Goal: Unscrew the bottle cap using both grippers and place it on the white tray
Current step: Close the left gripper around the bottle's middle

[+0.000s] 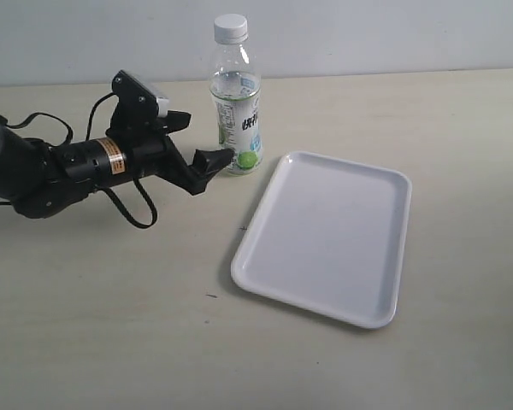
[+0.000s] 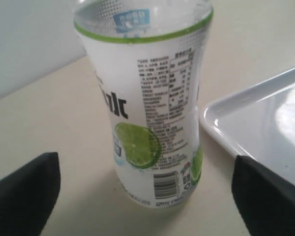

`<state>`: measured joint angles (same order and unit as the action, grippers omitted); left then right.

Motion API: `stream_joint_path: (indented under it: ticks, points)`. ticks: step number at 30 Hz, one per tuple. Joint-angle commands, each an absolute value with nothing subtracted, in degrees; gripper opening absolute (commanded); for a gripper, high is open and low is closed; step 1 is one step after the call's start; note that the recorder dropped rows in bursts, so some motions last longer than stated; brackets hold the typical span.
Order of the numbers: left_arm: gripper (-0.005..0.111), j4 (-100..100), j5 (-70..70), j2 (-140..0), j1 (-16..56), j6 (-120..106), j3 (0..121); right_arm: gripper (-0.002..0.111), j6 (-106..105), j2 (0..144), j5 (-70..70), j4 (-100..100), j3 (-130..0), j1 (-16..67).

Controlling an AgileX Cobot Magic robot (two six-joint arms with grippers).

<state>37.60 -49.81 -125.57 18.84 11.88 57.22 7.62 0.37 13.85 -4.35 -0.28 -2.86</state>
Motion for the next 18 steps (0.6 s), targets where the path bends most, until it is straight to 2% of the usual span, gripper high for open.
stream_joint_path:
  ticks: [1,18]
  points:
    - [0.091,37.78,-51.78,-127.34,19.07,11.77,59.23,0.000,7.59,0.00,13.53,-4.40,0.00,-3.13]
    - [0.091,38.14,-52.00,-132.37,19.44,14.17,64.64,0.000,7.59,0.00,13.53,-4.40,0.00,-3.13]
